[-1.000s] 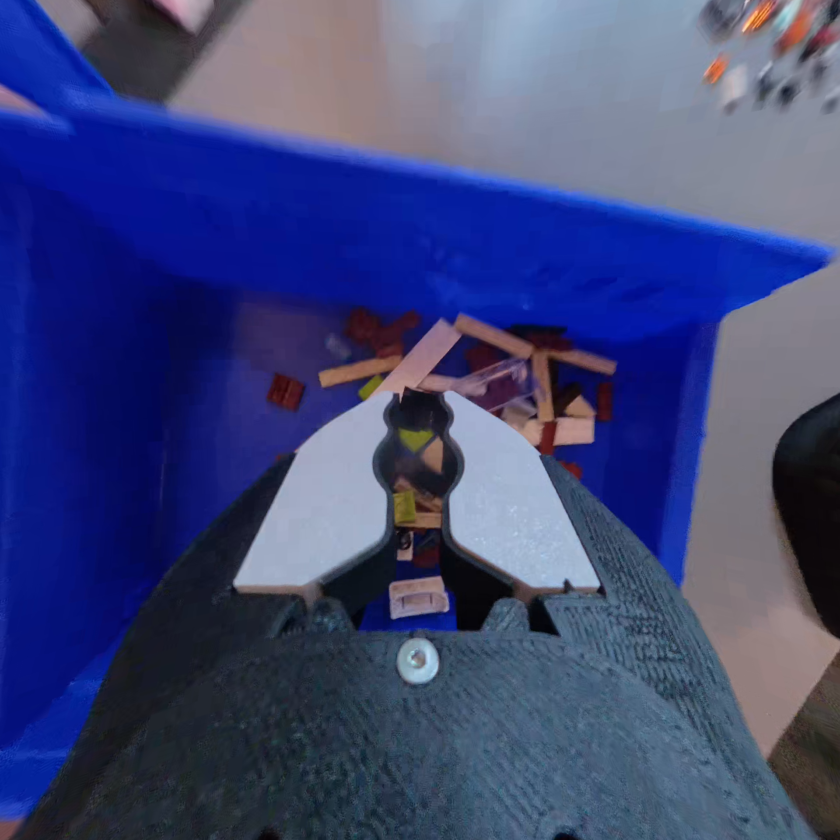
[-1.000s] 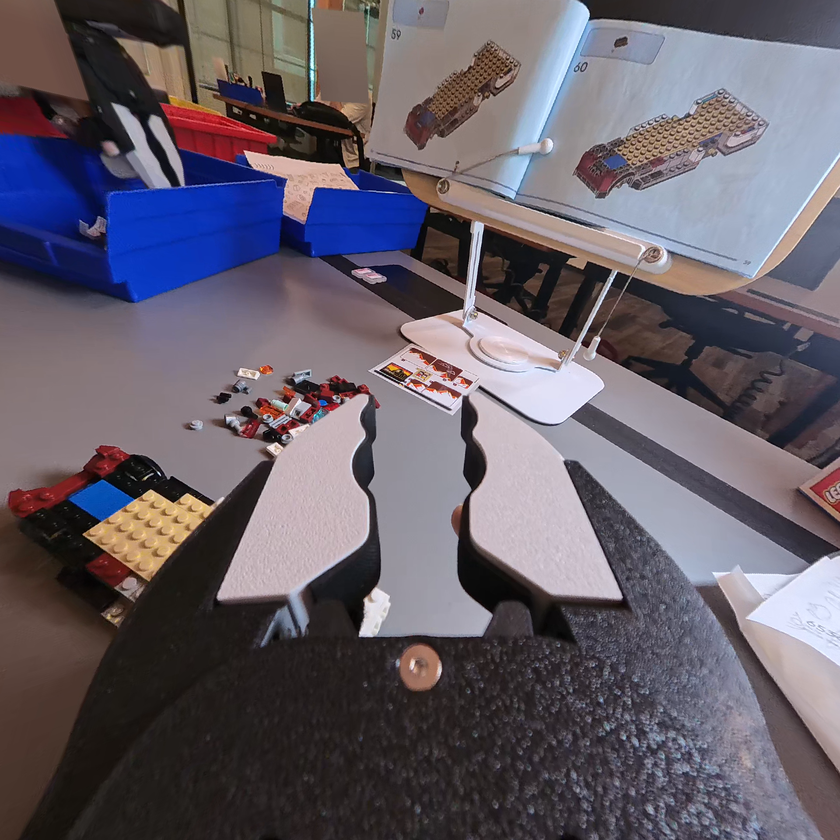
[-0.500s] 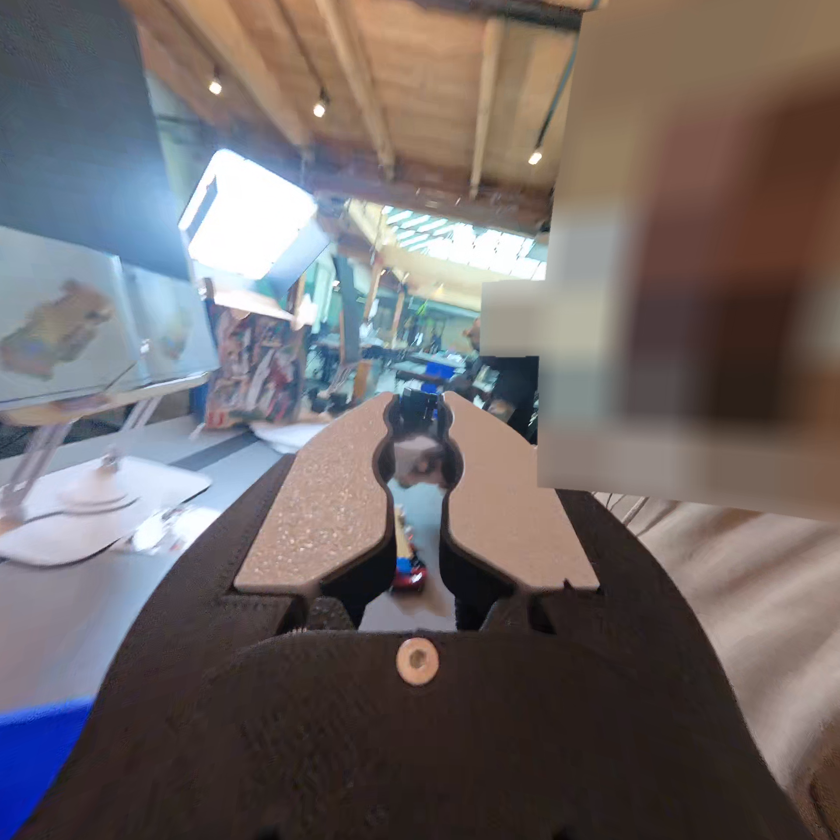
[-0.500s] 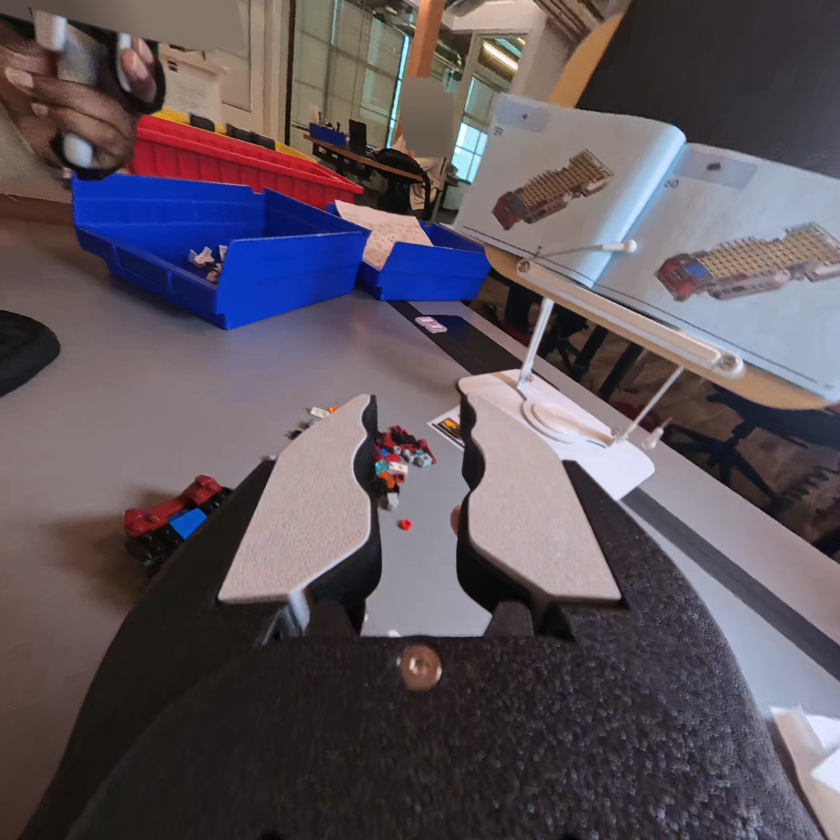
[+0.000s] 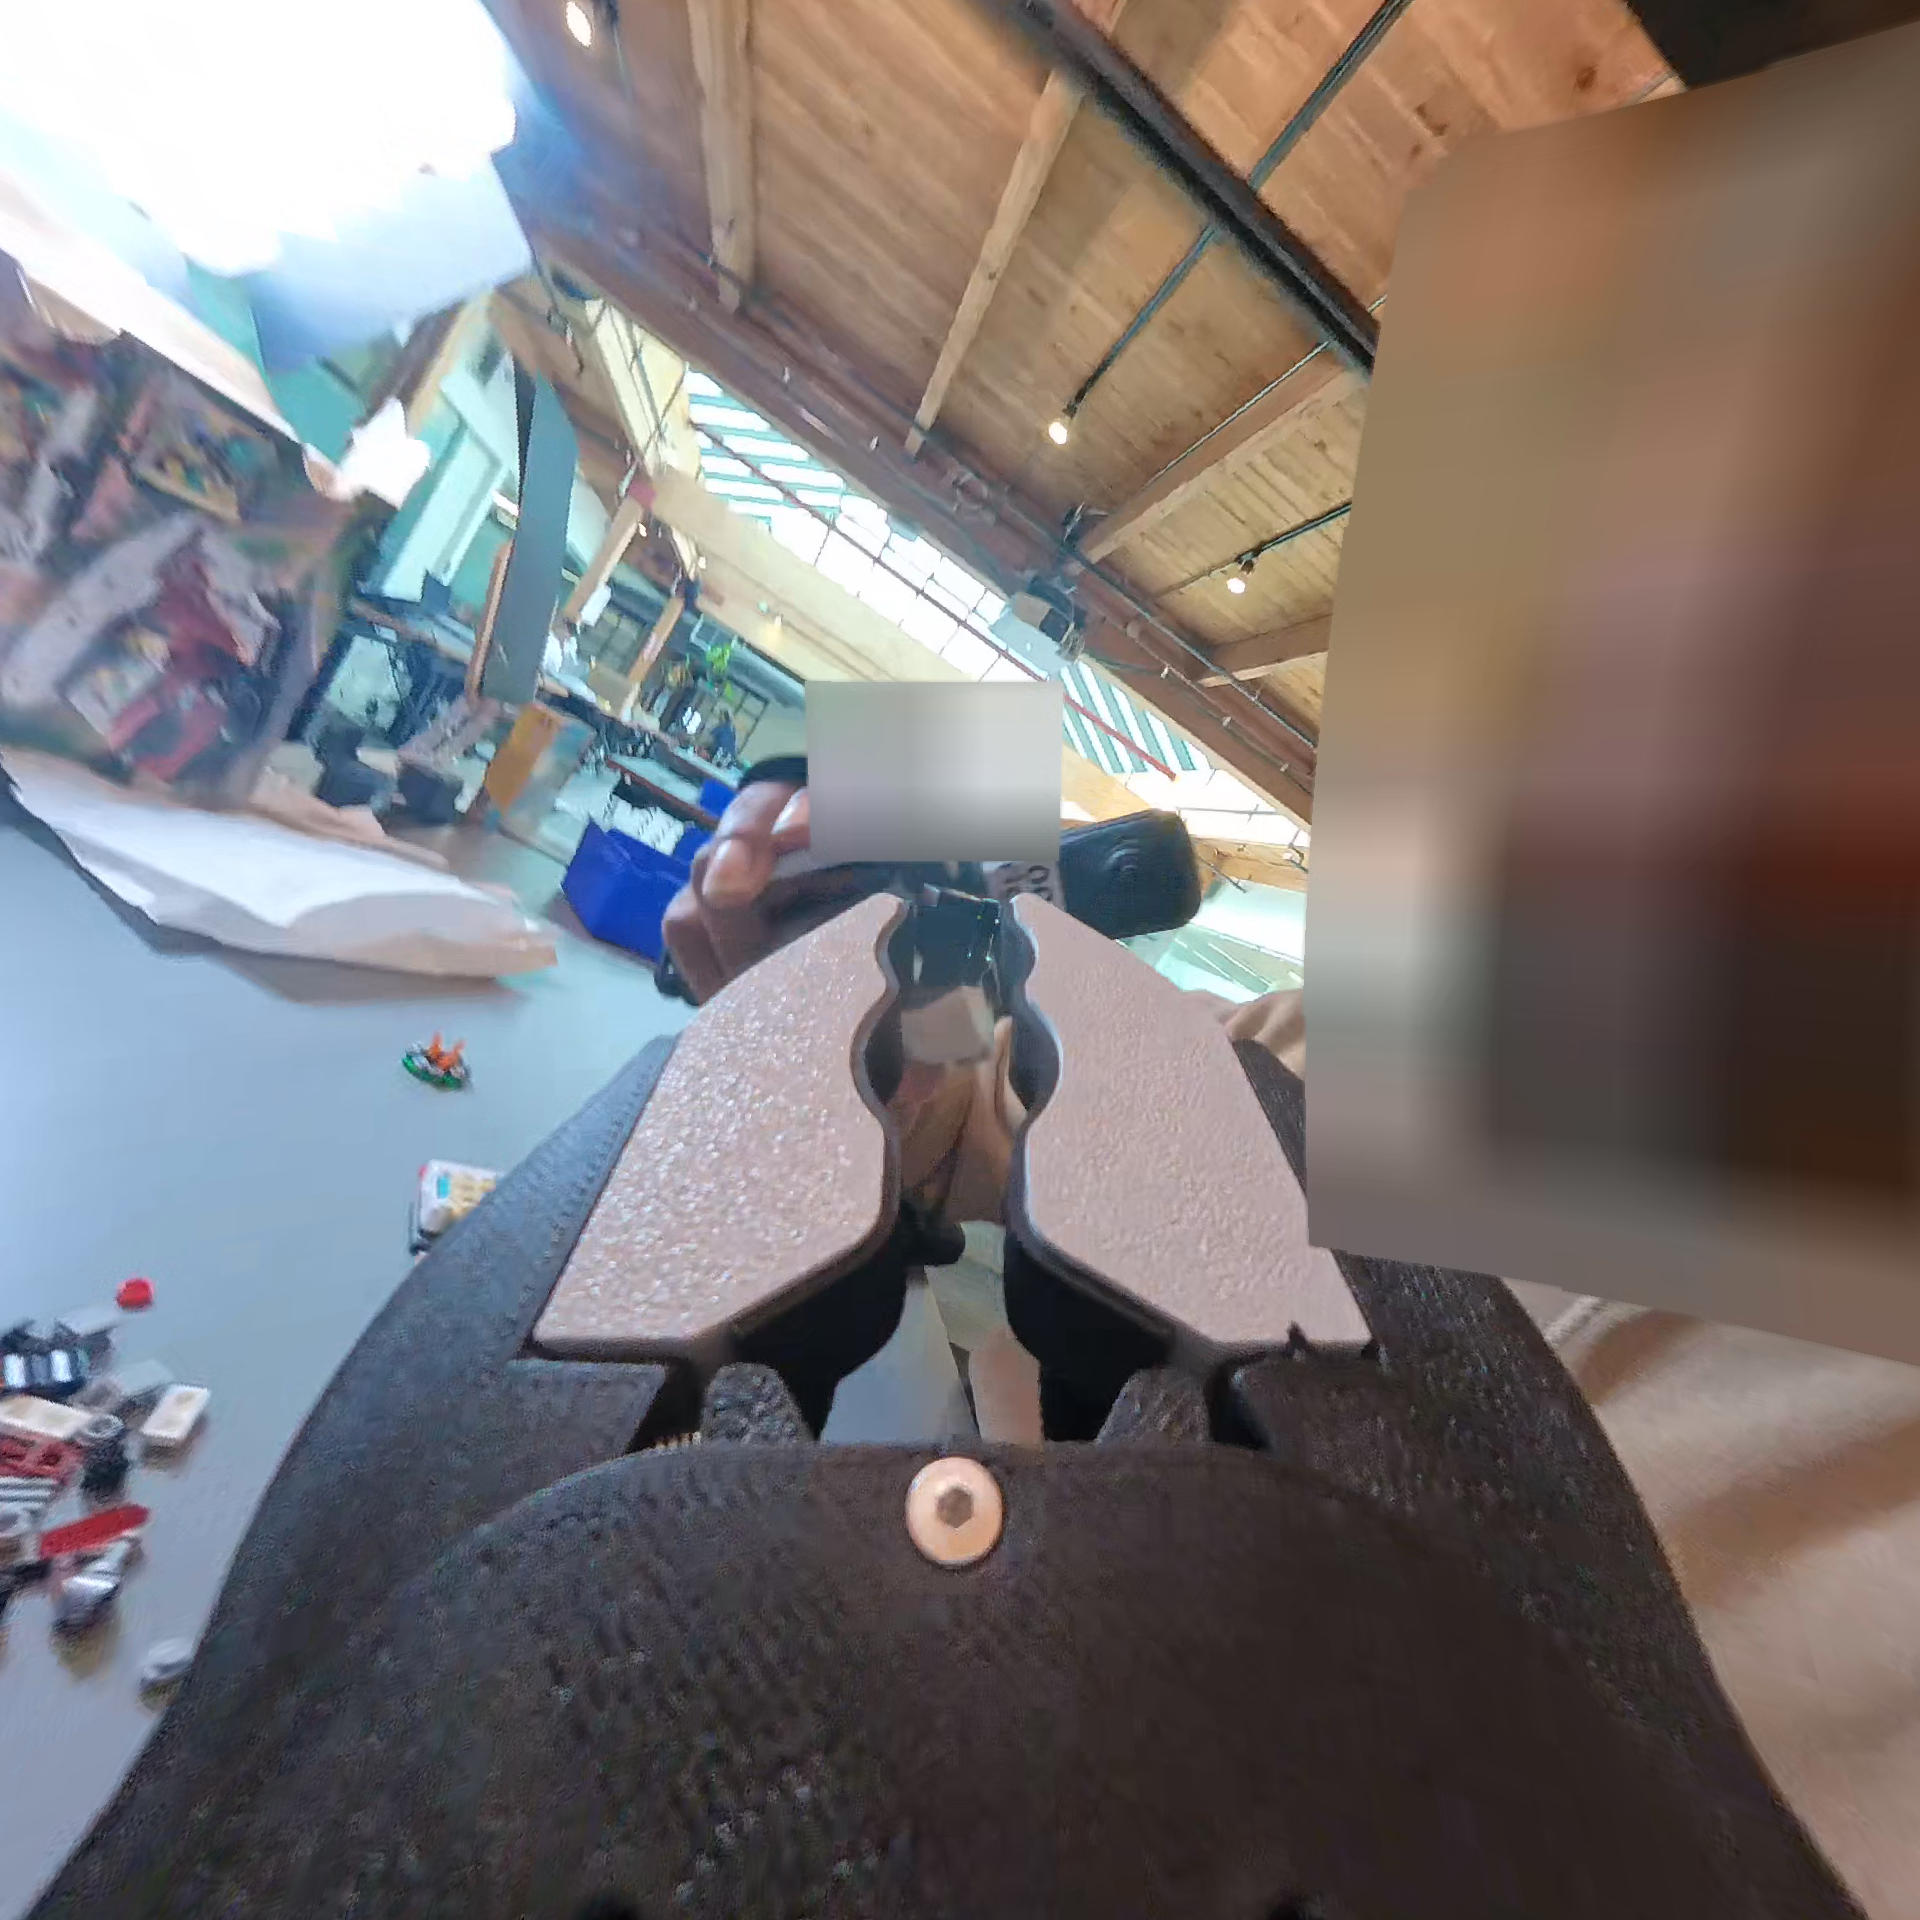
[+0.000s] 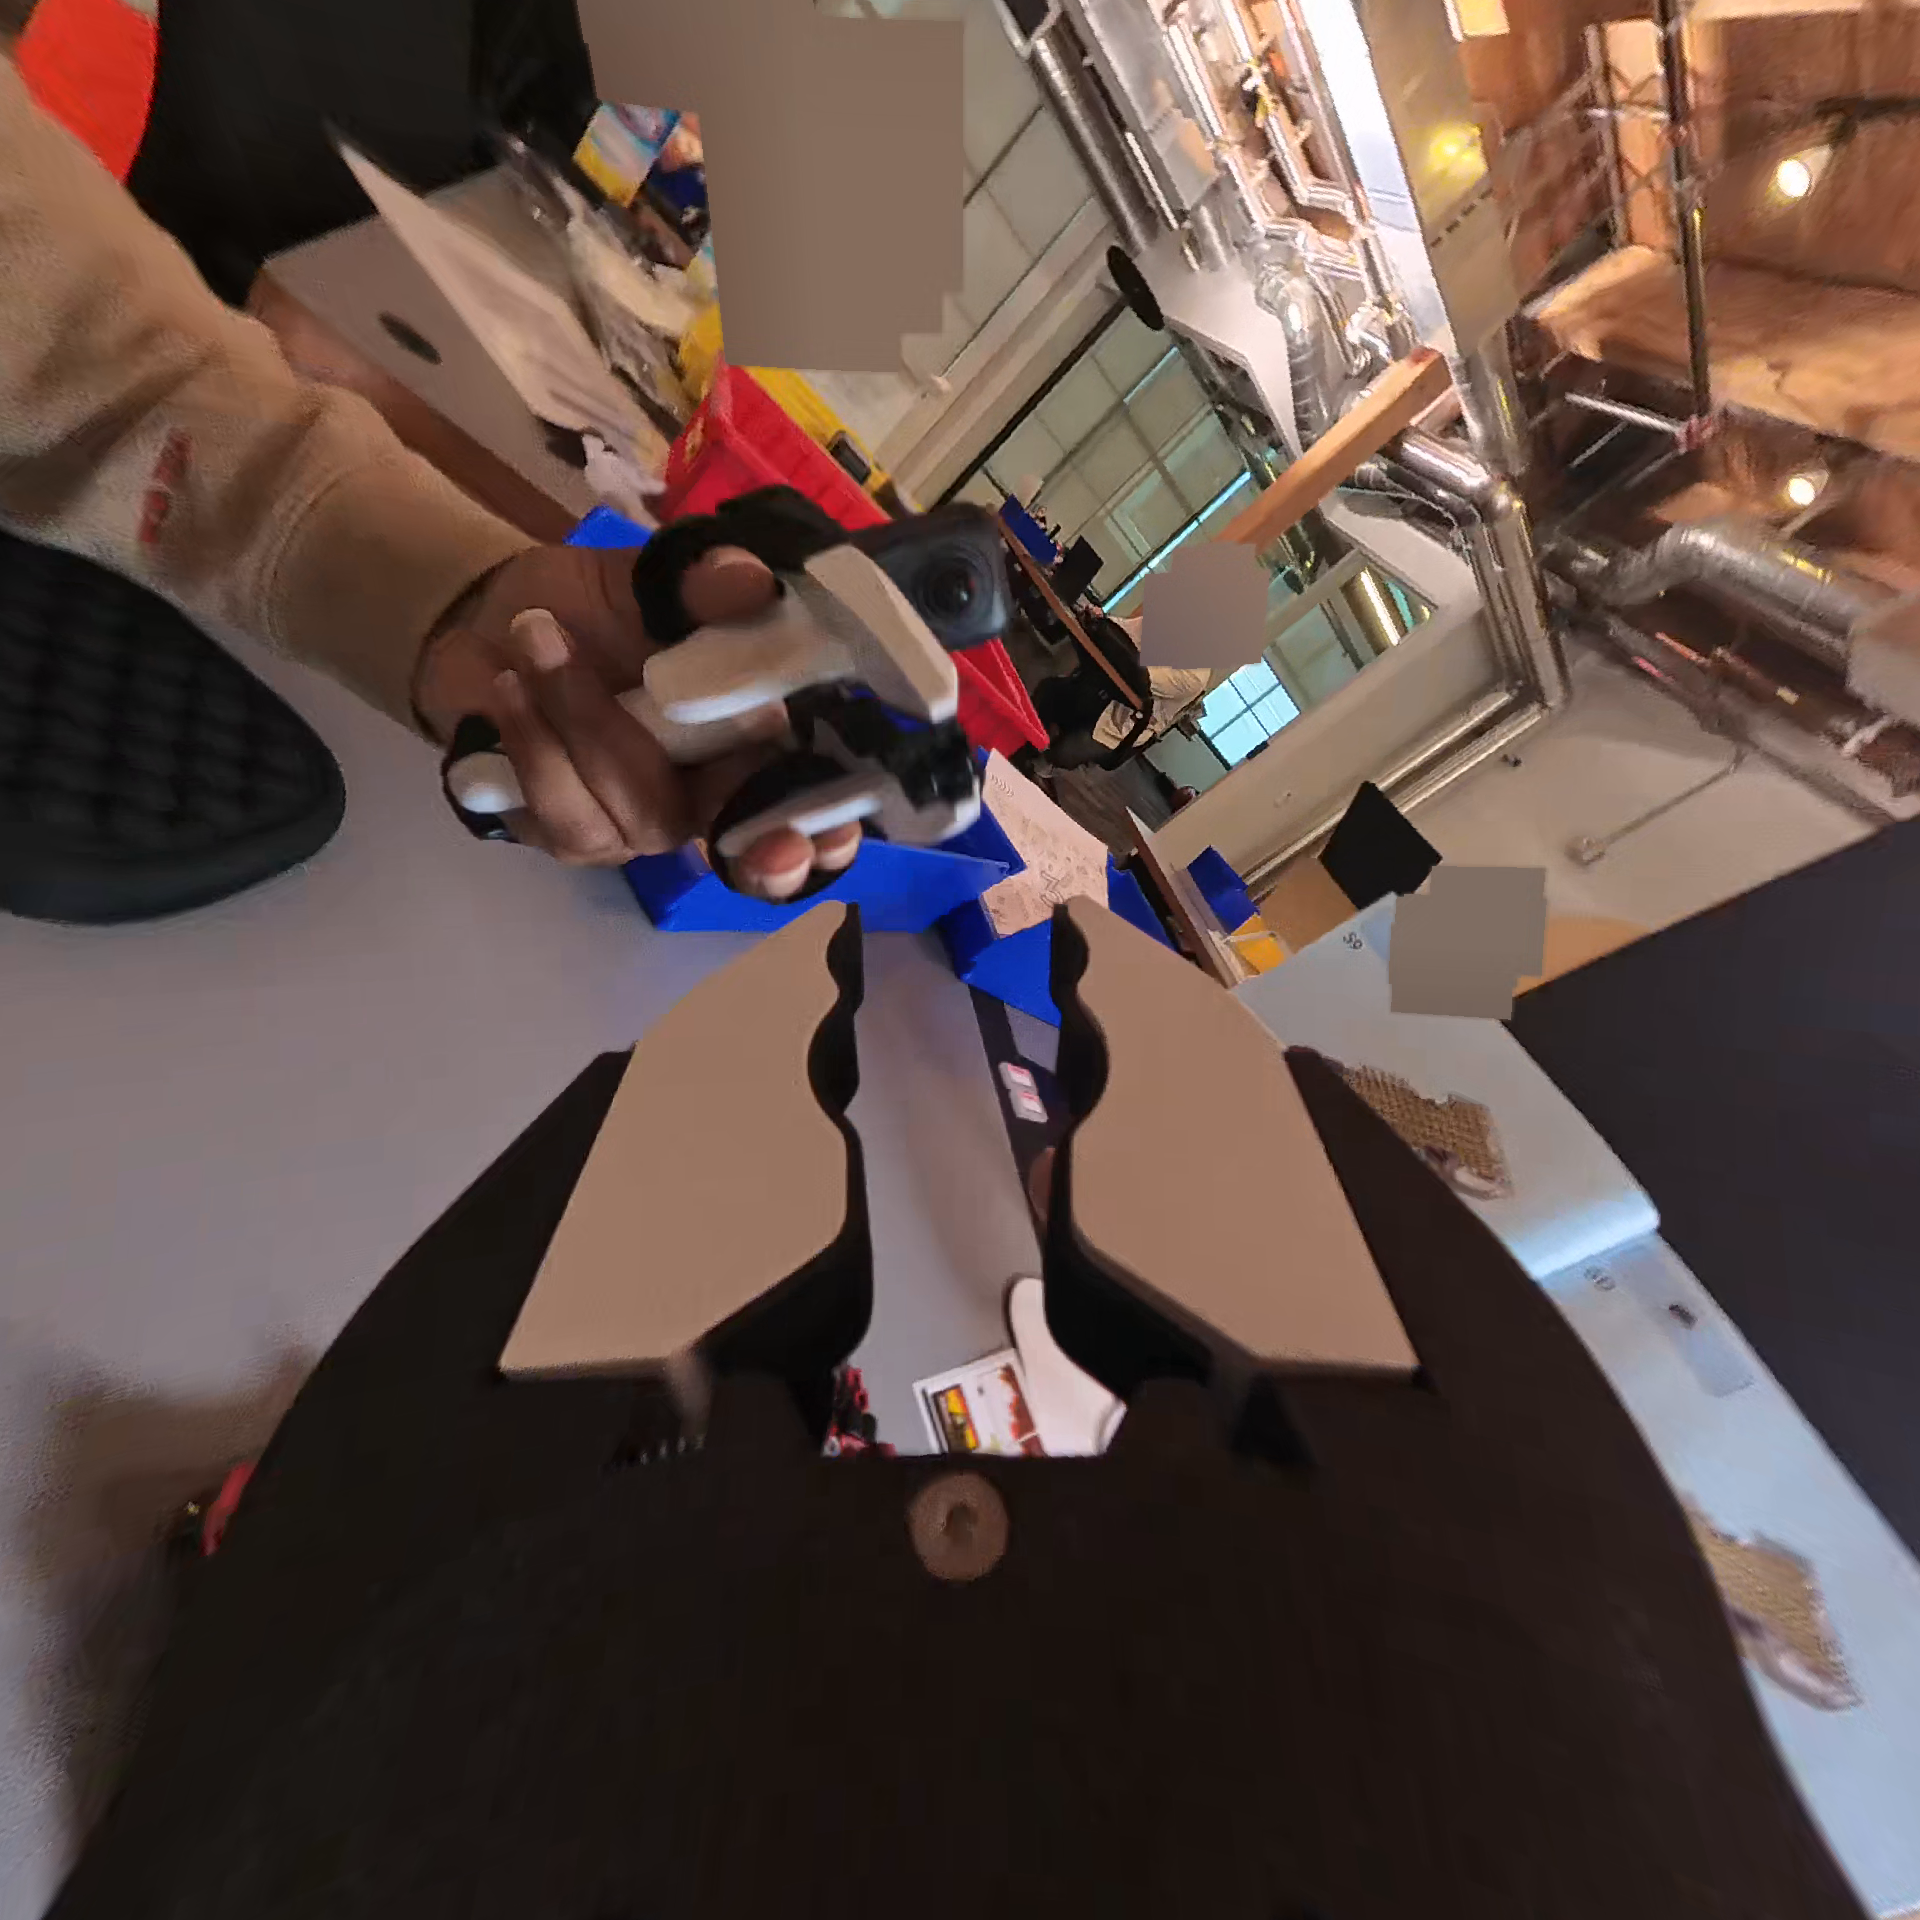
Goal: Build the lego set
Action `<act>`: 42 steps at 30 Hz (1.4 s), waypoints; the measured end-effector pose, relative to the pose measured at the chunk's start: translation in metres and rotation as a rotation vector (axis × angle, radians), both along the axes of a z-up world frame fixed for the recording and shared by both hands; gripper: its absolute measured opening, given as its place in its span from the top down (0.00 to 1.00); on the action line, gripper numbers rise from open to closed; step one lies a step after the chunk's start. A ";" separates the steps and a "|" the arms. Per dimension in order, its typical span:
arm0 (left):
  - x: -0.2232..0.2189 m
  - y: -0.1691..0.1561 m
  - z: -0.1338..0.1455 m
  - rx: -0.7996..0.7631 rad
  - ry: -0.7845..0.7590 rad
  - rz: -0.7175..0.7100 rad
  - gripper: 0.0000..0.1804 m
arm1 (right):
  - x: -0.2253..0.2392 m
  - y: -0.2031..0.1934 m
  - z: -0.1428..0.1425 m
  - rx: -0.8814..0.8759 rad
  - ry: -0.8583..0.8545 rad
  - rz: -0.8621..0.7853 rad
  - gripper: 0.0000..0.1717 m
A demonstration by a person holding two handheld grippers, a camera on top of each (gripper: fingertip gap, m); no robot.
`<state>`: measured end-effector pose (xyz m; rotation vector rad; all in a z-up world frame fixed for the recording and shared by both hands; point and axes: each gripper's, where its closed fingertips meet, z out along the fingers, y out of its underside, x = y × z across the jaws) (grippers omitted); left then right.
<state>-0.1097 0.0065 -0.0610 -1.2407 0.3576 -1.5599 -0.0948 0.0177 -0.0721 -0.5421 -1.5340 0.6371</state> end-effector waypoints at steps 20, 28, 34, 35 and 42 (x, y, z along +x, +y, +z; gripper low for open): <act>0.046 0.021 -0.072 -0.029 0.359 0.151 0.88 | 0.034 0.024 -0.056 -0.381 -0.139 -0.071 0.90; 0.065 0.025 -0.104 0.408 0.967 0.530 0.87 | 0.045 0.024 -0.080 -1.013 -0.092 -0.027 0.90; 0.069 0.028 -0.100 0.549 1.065 0.665 0.91 | 0.039 0.015 -0.084 -1.221 -0.104 0.043 0.90; 0.067 0.028 -0.100 0.561 1.080 0.679 0.92 | 0.039 0.014 -0.085 -1.245 -0.105 0.051 0.90; 0.066 0.028 -0.107 0.543 1.072 0.639 0.93 | 0.038 0.014 -0.092 -1.314 -0.139 0.078 0.90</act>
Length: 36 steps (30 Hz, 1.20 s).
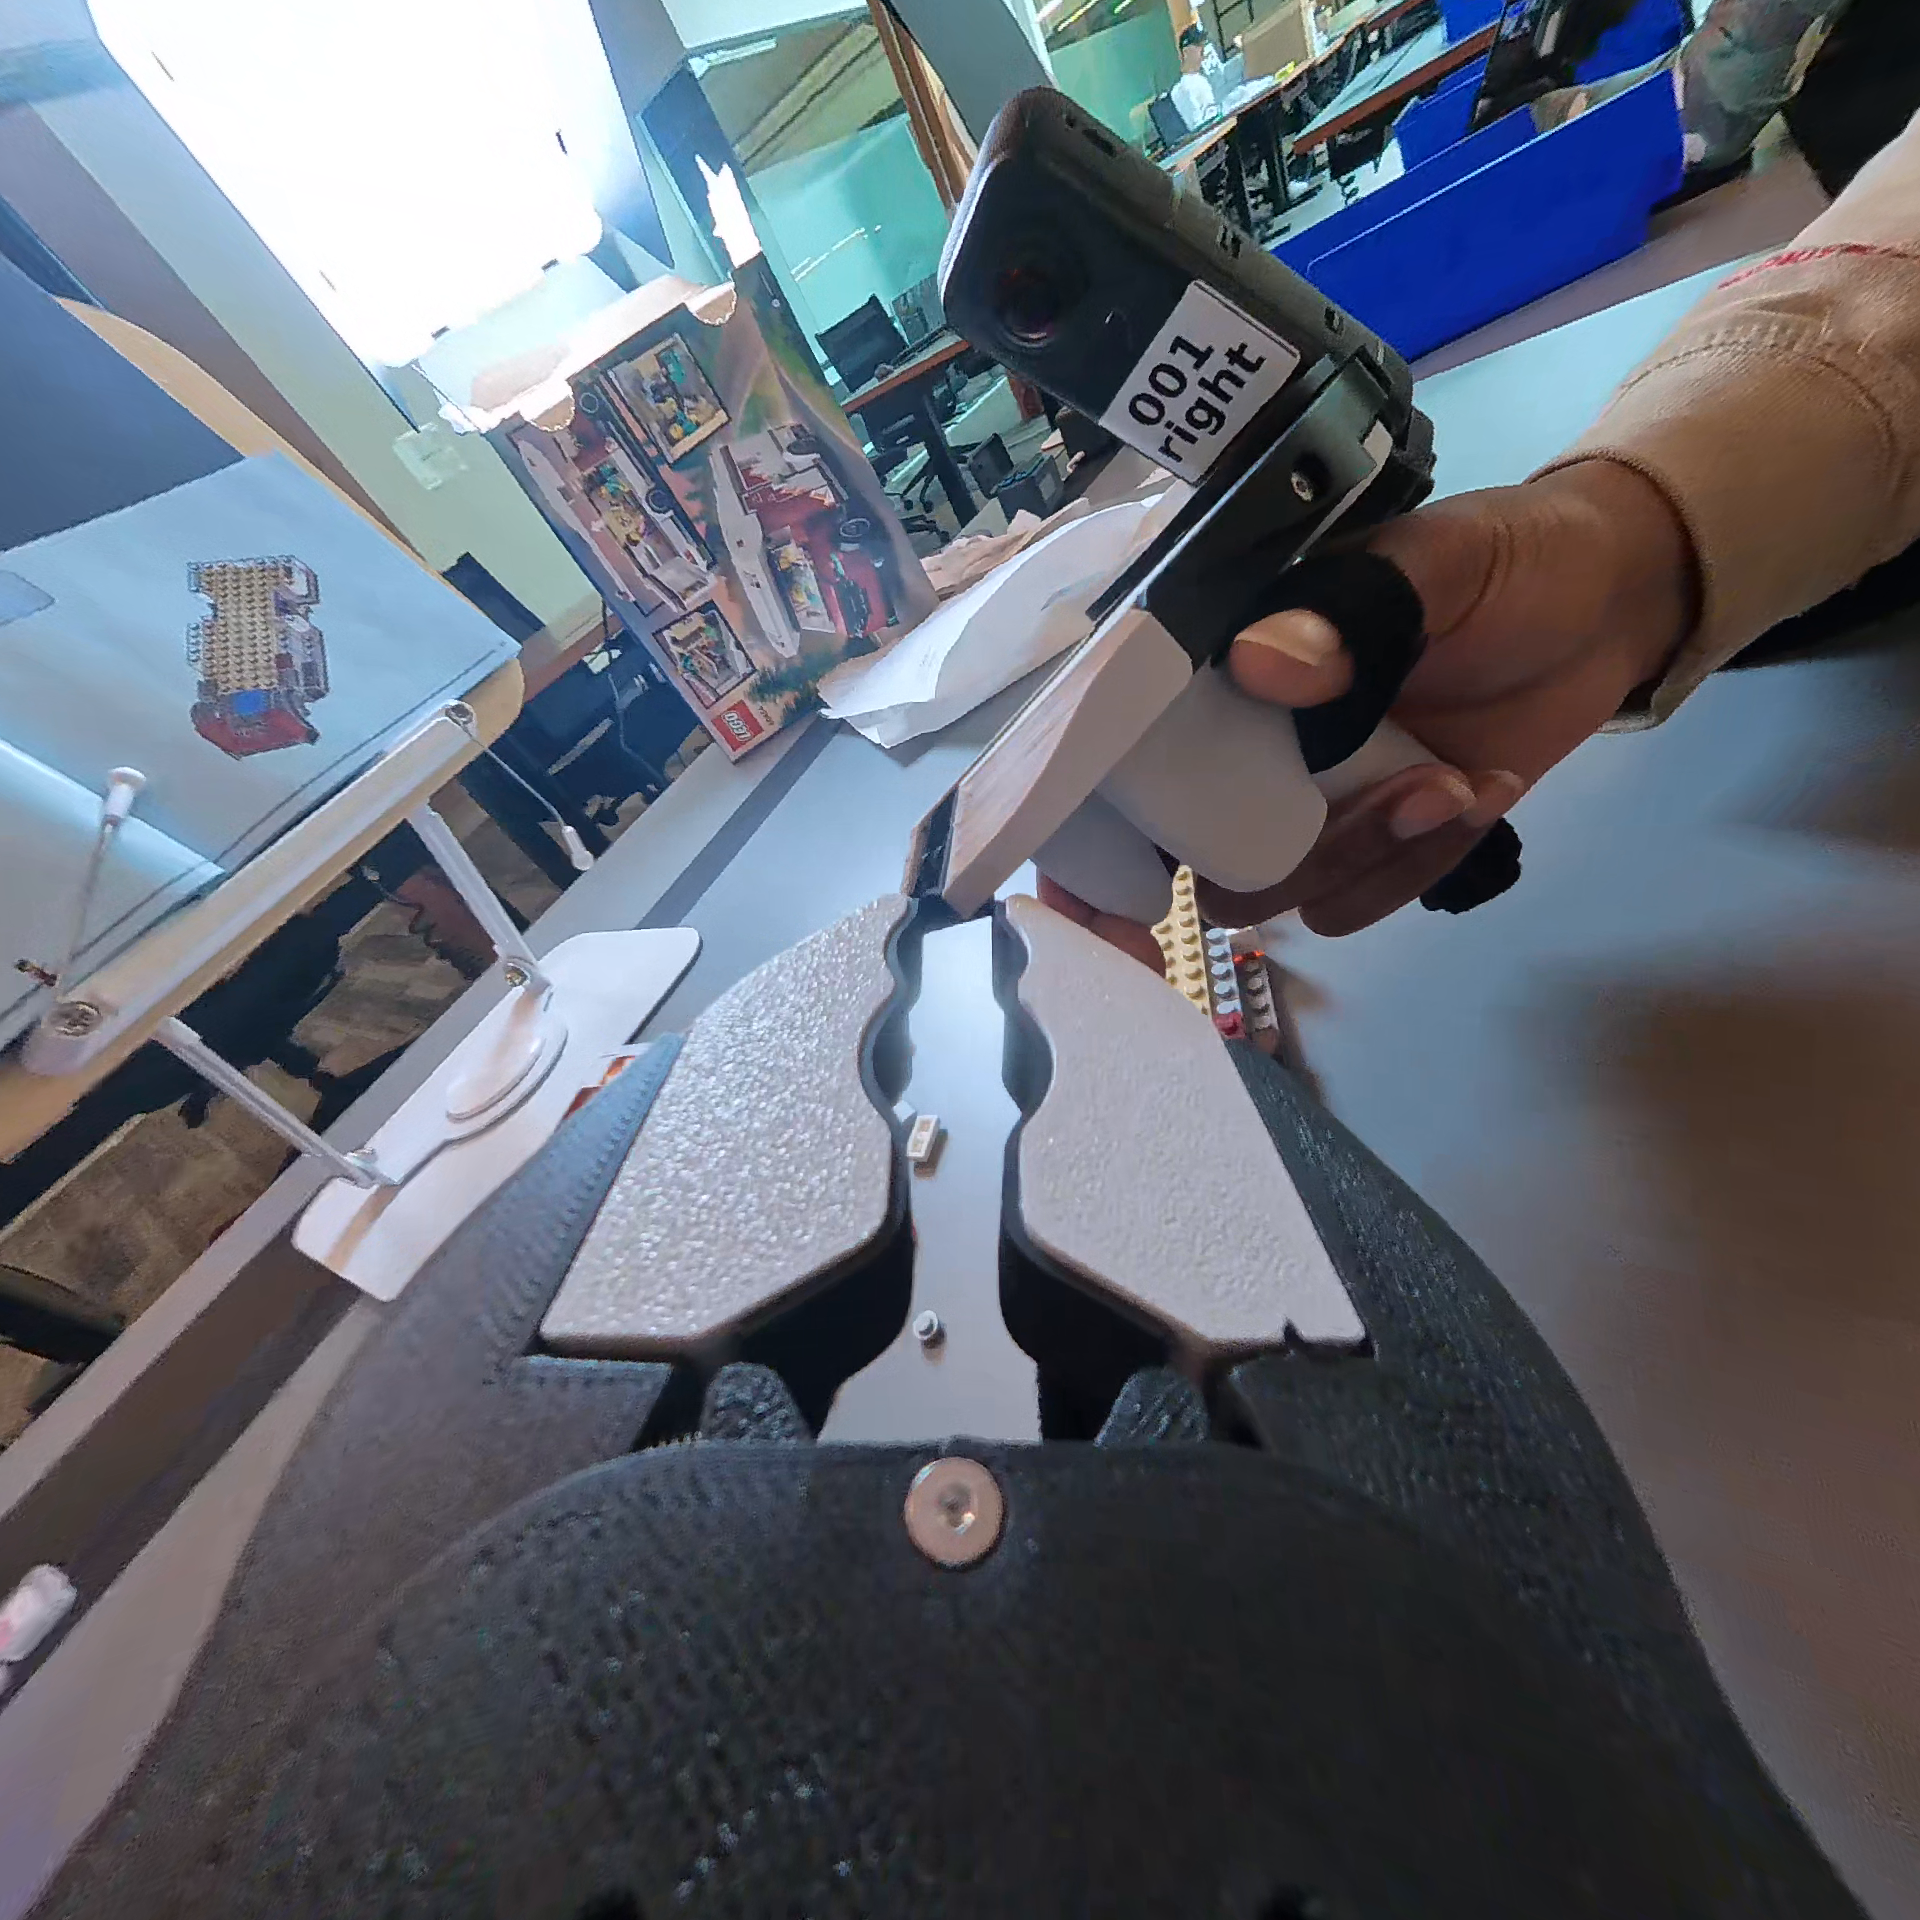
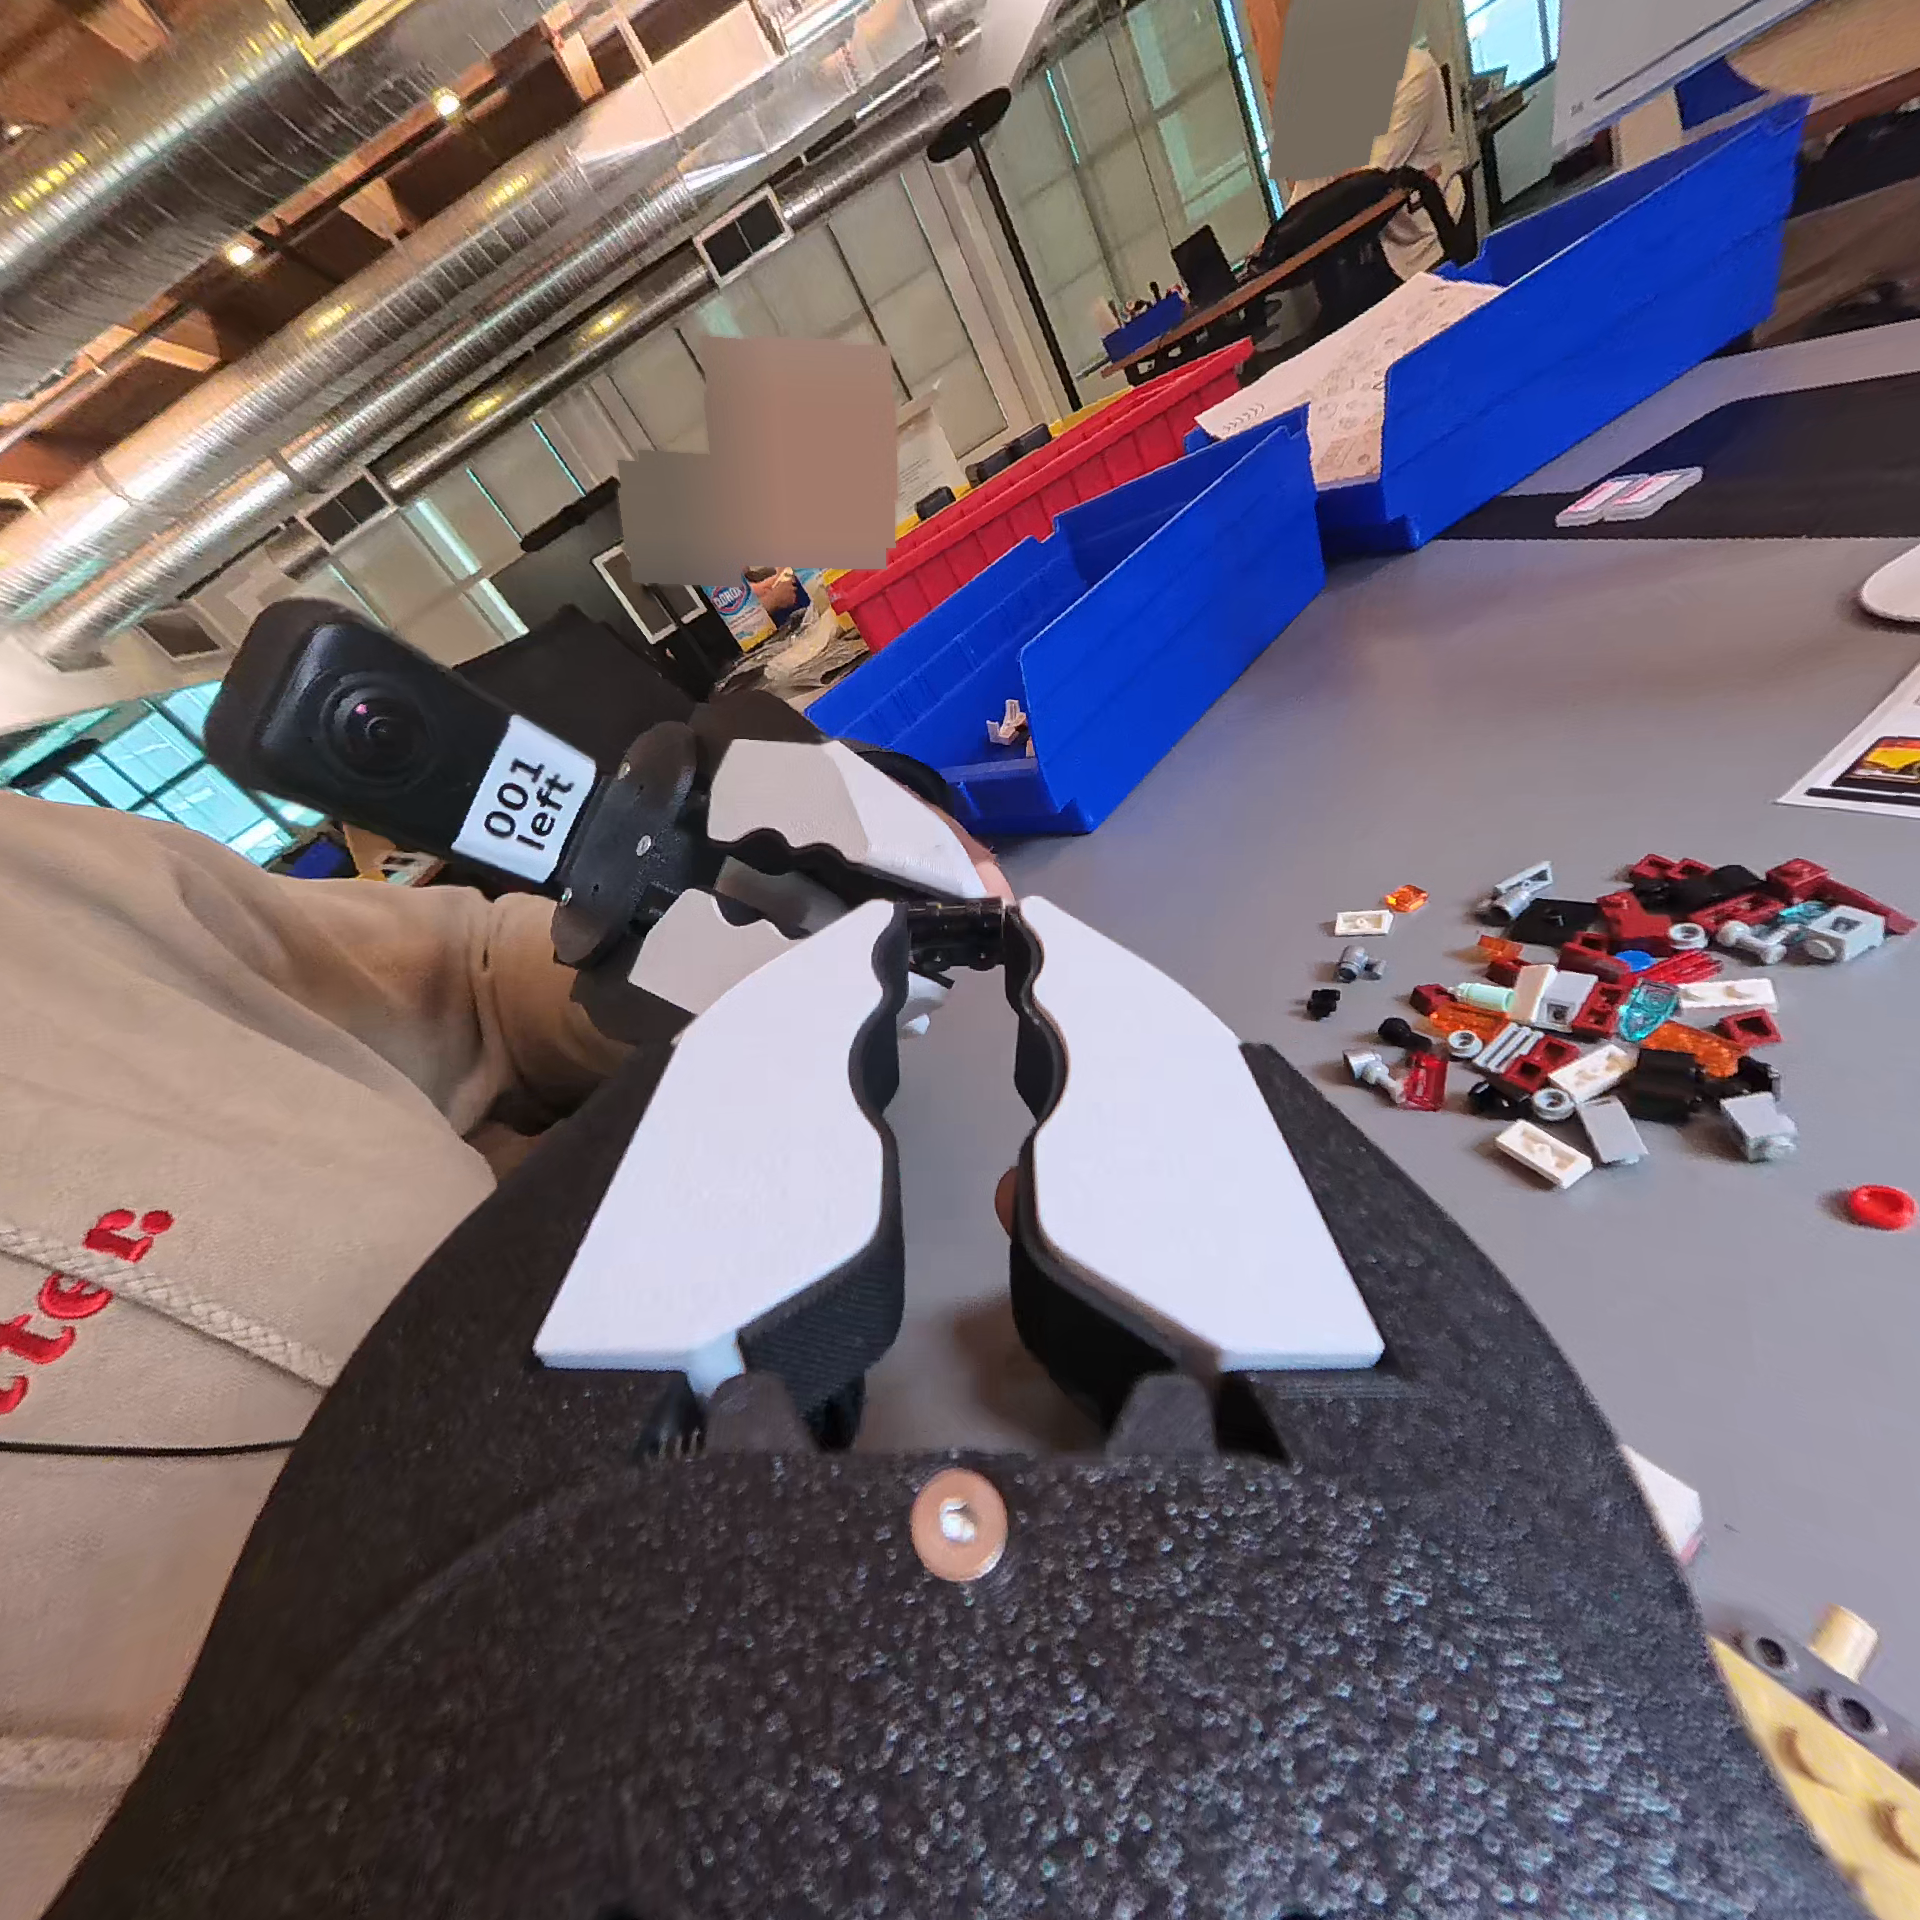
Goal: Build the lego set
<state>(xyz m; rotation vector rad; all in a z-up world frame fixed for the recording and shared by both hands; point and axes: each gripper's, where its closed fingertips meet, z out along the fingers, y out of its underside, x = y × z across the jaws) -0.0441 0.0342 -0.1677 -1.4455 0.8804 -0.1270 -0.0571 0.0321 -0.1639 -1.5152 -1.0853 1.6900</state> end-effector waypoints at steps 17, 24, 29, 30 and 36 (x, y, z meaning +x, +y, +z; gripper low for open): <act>-0.024 0.004 0.013 -0.750 -1.121 -0.427 0.94 | 0.007 0.011 0.005 0.608 -0.036 -0.057 0.87; -0.010 0.000 0.006 -0.796 -1.100 -0.447 0.94 | -0.003 0.005 0.003 0.794 -0.071 -0.133 0.88; -0.006 -0.003 0.003 -0.812 -1.077 -0.452 0.93 | -0.002 0.003 -0.002 0.829 -0.092 -0.100 0.91; -0.005 -0.003 0.002 -0.813 -1.067 -0.452 0.93 | -0.001 0.002 -0.002 0.842 -0.096 -0.084 0.91; -0.005 -0.002 -0.006 -0.785 -0.890 -0.396 0.89 | 0.015 -0.005 -0.021 0.979 -0.216 0.171 0.91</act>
